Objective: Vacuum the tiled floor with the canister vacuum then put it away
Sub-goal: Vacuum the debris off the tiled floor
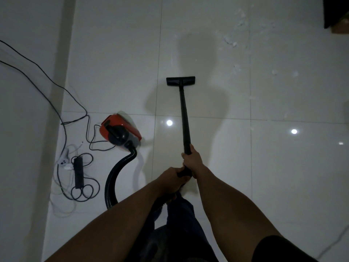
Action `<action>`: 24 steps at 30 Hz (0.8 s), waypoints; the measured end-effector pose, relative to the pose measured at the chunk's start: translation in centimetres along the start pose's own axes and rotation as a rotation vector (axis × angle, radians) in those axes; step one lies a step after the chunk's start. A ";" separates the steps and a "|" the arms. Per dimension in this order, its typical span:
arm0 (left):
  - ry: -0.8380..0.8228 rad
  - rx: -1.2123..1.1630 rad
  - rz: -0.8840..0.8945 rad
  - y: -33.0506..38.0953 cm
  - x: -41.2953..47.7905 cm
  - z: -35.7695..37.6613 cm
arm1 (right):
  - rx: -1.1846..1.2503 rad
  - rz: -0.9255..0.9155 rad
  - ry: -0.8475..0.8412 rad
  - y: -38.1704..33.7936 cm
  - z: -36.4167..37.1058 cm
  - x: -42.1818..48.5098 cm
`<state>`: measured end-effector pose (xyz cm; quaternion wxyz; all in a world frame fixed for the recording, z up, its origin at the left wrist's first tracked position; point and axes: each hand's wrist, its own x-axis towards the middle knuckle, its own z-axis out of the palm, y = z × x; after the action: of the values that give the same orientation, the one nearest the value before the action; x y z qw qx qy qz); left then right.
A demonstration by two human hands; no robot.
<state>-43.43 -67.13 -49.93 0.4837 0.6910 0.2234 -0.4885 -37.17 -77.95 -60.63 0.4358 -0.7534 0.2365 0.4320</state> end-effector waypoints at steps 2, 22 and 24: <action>0.019 -0.020 0.002 1.5 0.8 -1.0 | -0.030 -0.012 0.001 -1.8 -0.6 1.1; 0.094 0.038 0.135 15.1 9.7 -21.0 | -0.152 -0.050 0.061 -24.7 -2.2 14.6; 0.079 0.005 0.132 16.5 10.0 -22.8 | -0.164 -0.049 0.061 -26.9 -2.2 15.5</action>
<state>-15.83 -55.65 -50.17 0.5041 0.7240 0.1952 -0.4285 -8.46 -65.87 -61.22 0.3758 -0.8047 0.1950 0.4161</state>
